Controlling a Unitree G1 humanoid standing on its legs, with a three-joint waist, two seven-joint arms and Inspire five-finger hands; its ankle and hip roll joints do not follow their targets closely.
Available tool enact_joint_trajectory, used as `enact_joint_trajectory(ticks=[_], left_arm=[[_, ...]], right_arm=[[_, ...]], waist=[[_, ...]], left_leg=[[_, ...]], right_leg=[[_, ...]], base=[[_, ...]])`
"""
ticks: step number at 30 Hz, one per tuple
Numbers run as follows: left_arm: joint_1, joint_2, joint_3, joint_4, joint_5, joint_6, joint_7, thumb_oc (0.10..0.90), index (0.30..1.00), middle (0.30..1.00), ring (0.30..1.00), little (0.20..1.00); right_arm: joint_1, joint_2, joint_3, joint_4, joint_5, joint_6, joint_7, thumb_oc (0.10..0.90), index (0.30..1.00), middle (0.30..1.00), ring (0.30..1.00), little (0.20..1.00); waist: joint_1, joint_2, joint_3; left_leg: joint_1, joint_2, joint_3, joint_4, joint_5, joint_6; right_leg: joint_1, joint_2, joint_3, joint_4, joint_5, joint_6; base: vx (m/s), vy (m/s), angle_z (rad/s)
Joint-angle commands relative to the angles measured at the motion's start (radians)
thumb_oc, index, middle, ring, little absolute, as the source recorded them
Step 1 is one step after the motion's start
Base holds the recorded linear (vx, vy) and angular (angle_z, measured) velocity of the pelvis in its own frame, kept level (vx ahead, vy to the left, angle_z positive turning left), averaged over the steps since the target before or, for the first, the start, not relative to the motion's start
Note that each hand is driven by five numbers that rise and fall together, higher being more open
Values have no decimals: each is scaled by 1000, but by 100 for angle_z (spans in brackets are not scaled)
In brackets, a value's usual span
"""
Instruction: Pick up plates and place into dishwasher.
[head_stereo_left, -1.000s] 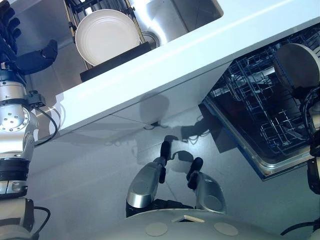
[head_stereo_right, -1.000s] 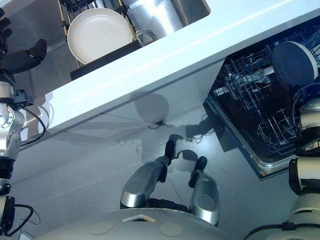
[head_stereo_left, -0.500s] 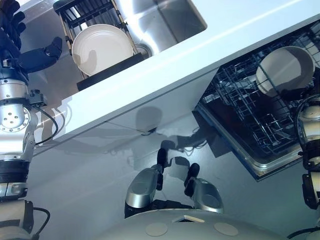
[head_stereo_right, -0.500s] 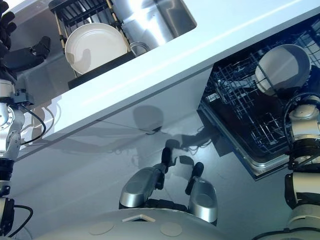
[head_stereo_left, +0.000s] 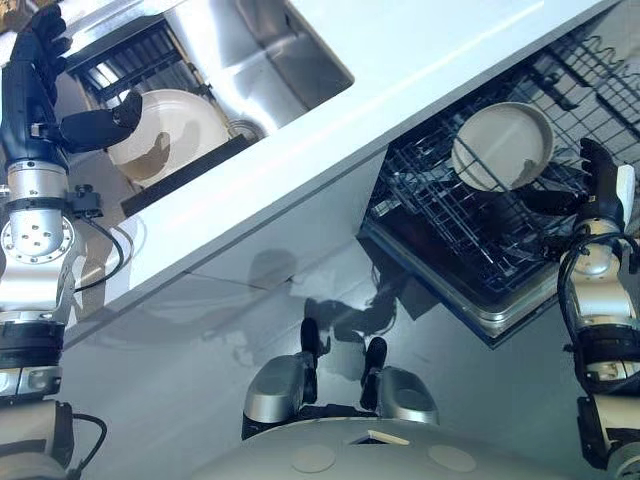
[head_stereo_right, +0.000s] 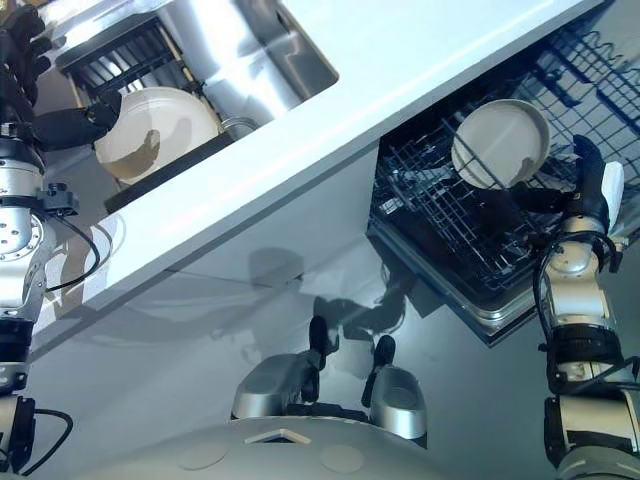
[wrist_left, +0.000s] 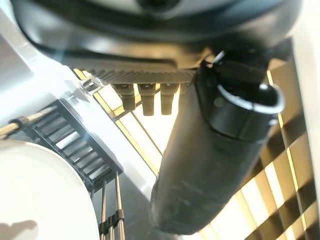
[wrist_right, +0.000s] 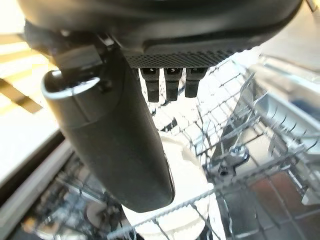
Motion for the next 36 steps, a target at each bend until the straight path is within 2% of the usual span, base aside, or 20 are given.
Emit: enact_joint_trajectory(ticks=[1, 6, 12, 16, 18, 26, 27, 28, 30, 31, 33, 36], left_arm=[[-19, 115, 75, 139, 64, 25, -17, 800, 900, 900, 900, 900], [-12, 164, 81, 257, 124, 73, -103, 800, 900, 900, 900, 900], [-27, 205, 55, 330, 199, 166, -253, 800, 900, 900, 900, 900], [-67, 227, 4, 378, 235, 250, -377, 800, 900, 900, 900, 900], [-81, 232, -14, 397, 268, 265, -415, 800, 900, 900, 900, 900], [-102, 247, -77, 446, 158, 326, -684, 800, 900, 900, 900, 900], [-99, 241, -78, 441, 117, 336, -712, 704, 818, 818, 818, 804], [-94, 230, -73, 426, 51, 330, -738, 407, 564, 564, 564, 507], [-84, 212, -60, 391, -33, 323, -747, 141, 335, 335, 335, 241], [-82, 209, -58, 387, -48, 315, -745, 100, 300, 300, 300, 200], [-69, 190, -43, 351, -113, 294, -730, 100, 300, 300, 300, 200], [-56, 151, -13, 263, -245, 221, -707, 100, 300, 300, 300, 200]], right_arm=[[51, -85, -32, -113, -66, -138, -37, 800, 900, 900, 900, 900], [100, -60, -30, -196, -82, -214, 31, 800, 900, 900, 900, 900], [144, -26, -7, -248, -115, -258, 114, 800, 900, 900, 900, 900], [139, -39, 25, -266, -149, -256, 134, 800, 900, 900, 900, 900], [133, -43, 38, -266, -147, -251, 139, 800, 900, 900, 900, 900], [138, -50, 58, -256, -119, -267, 171, 800, 900, 900, 900, 900], [139, -46, 60, -251, -117, -270, 175, 800, 900, 900, 900, 900], [139, -40, 62, -248, -124, -270, 176, 800, 900, 900, 900, 900], [142, -34, 62, -246, -113, -272, 179, 800, 900, 900, 900, 900], [143, -33, 62, -245, -113, -274, 178, 800, 900, 900, 900, 900], [144, -27, 62, -243, -110, -278, 175, 800, 900, 900, 900, 900], [144, -13, 62, -243, -96, -288, 165, 800, 900, 900, 900, 900]], waist=[[-42, 29, -219], [-70, 36, -219], [-95, 42, -207], [-98, 44, -196], [-99, 44, -193], [-100, 47, -184], [-98, 48, -183], [-96, 50, -181], [-92, 51, -179], [-91, 52, -179], [-87, 52, -179], [-75, 50, -183]], left_leg=[[-3, -25, 25, 81, -155, -13], [8, -35, 66, 76, -170, 9], [-1, -48, 120, 91, -187, 32], [-15, -51, 139, 109, -196, 40], [-20, -52, 144, 112, -197, 41], [-32, -60, 153, 112, -197, 48], [-31, -61, 151, 110, -197, 48], [-30, -62, 148, 108, -195, 47], [-29, -62, 144, 105, -194, 47], [-29, -62, 143, 105, -193, 47], [-30, -61, 139, 105, -192, 45], [-29, -60, 130, 103, -190, 43]], right_leg=[[-33, 14, -16, 98, -104, 32], [-54, -2, 1, 115, -87, 63], [-96, -23, 12, 142, -55, 96], [-121, -30, 17, 152, -43, 107], [-129, -33, 19, 154, -37, 110], [-154, -44, 30, 171, -14, 120], [-155, -44, 31, 173, -12, 120], [-157, -46, 30, 176, -10, 120], [-157, -48, 28, 176, -12, 120], [-157, -48, 28, 176, -12, 120], [-154, -48, 24, 175, -17, 119], [-147, -48, 14, 174, -28, 117]], base=[[40, 205, -35], [25, 186, -25], [7, 165, -23], [-16, 114, -23], [-20, 79, -22], [-31, 52, -6], [-32, 19, -6], [-30, 14, -4], [-15, 1, 0], [0, 0, 0], [-19, -20, 3], [-31, -50, 14]])
